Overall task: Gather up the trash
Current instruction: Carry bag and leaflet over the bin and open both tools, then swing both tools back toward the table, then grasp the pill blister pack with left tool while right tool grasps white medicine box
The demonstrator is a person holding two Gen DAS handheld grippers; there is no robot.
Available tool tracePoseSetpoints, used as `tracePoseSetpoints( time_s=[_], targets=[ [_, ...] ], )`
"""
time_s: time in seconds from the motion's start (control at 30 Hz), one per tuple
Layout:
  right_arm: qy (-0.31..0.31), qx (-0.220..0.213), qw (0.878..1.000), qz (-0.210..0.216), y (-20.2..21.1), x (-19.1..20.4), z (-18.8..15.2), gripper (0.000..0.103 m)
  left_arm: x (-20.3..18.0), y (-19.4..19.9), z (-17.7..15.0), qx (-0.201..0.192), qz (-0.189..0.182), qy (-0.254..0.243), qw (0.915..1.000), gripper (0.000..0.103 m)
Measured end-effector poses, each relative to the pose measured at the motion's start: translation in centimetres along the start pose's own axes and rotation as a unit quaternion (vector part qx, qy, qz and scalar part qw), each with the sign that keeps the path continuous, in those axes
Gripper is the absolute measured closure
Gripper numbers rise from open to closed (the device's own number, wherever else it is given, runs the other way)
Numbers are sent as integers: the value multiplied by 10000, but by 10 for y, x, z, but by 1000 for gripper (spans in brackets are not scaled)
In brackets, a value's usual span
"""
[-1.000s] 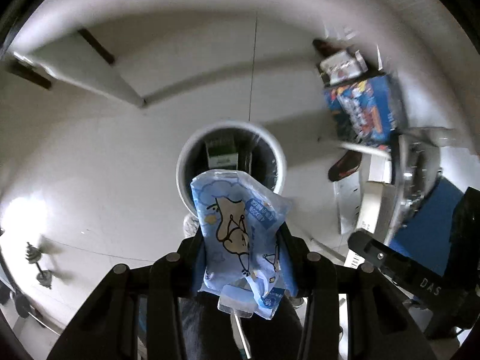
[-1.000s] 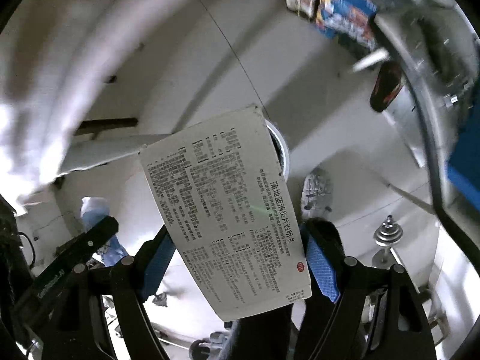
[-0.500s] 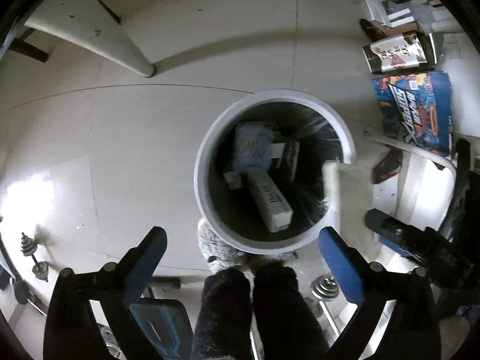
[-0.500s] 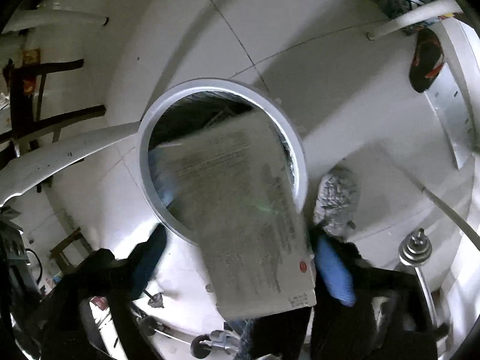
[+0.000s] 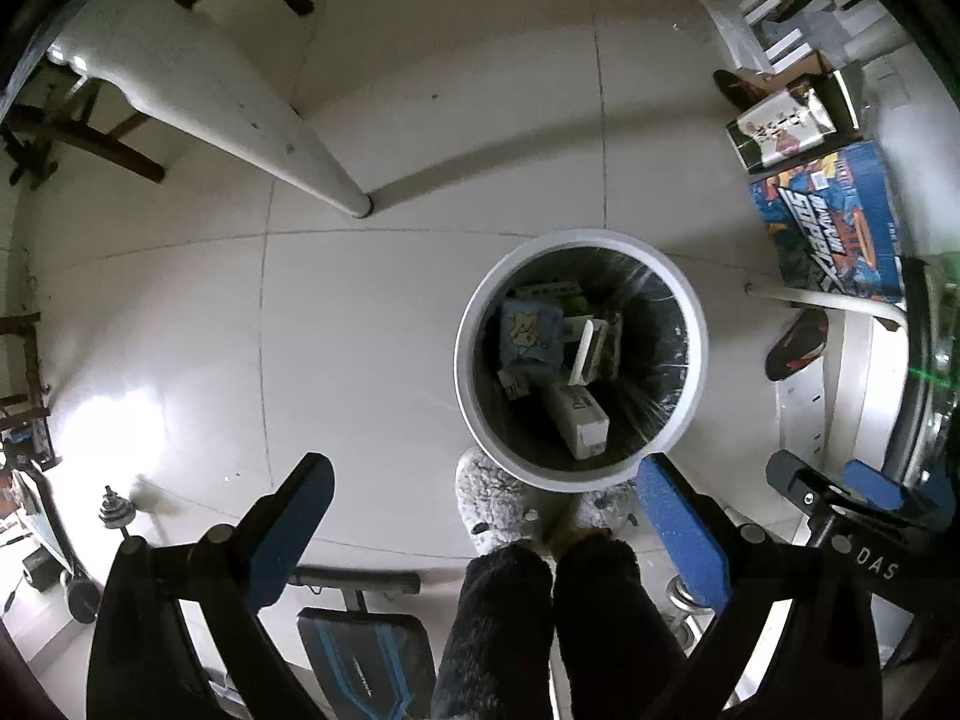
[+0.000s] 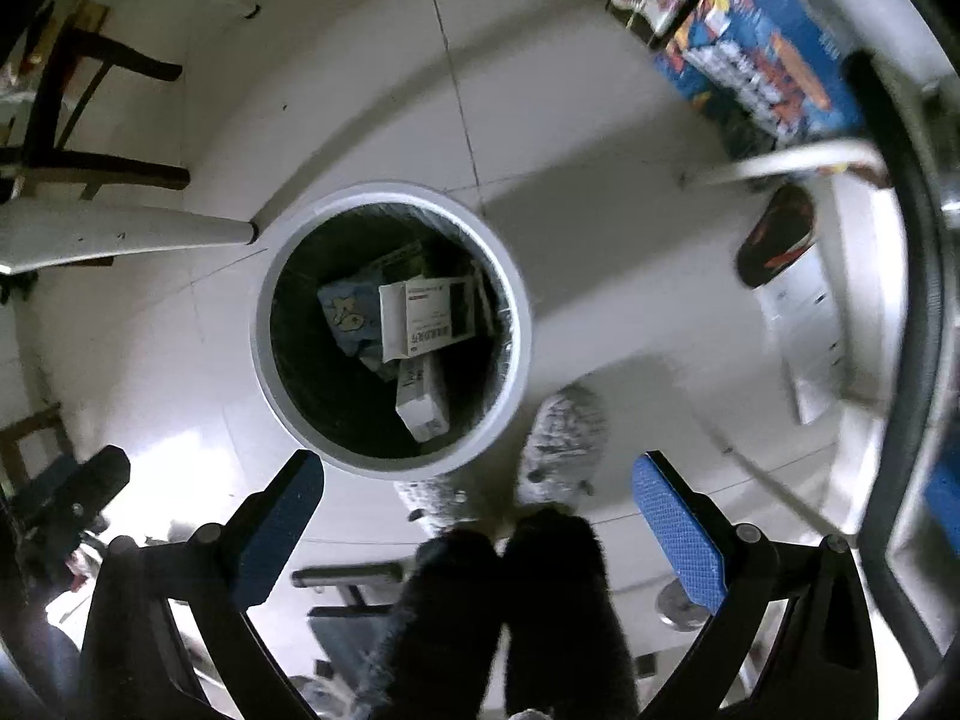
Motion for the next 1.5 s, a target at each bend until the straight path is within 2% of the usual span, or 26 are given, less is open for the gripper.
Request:
tracePoseSetpoints(
  time_s=[0.27, 0.53, 0.67, 0.77, 0.93, 1.03, 1.17, 1.3, 1.33, 1.5],
  targets=[
    [216, -246, 9994, -111, 92, 7, -19, 0, 1, 75, -17, -131, -9, -35, 9999, 0],
    [373, -432, 9984, 35, 201, 28, -47, 0, 7, 169, -36, -314, 21, -40, 9995, 0],
    [243, -578, 9976, 282, 263, 37, -50, 0, 16, 228, -24, -656, 210, 68, 9976, 0],
    [142, -826, 9956, 425, 310, 41, -35, 0, 16, 261, -5, -927, 235, 149, 9953, 0],
    [439, -1066, 9926, 383, 380, 39, 23, 0, 0, 304, 50, -1440, 383, 329, 9883, 0],
    [1054, -1182, 9874, -46, 411, 36, 77, 0, -21, 314, 88, -1610, 442, 354, 9853, 0],
    [1840, -1196, 9729, -725, 430, 31, 155, 0, -53, 307, 139, -1607, 441, 319, 9855, 0],
    [2882, -854, 9459, -1220, 419, 36, 229, 0, -77, 289, 187, -1301, 585, 475, 9886, 0],
    [3199, -758, 9339, -1404, 411, 37, 253, 0, -79, 284, 195, -1191, 578, 572, 9895, 0],
    [4212, -284, 8926, -1583, 376, 54, 310, 0, -88, 263, 227, -781, 679, 861, 9909, 0]
  ],
)
Point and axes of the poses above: each gripper's, at about its wrist camera, not at the fingertips, and y roughly against the way its jaws point, x to its left, z to its top, the point moved 7 cm from there along -y, roughly the way its jaws point, and after that the axes turned 2 degrees about -x, right-handed, at the moved point
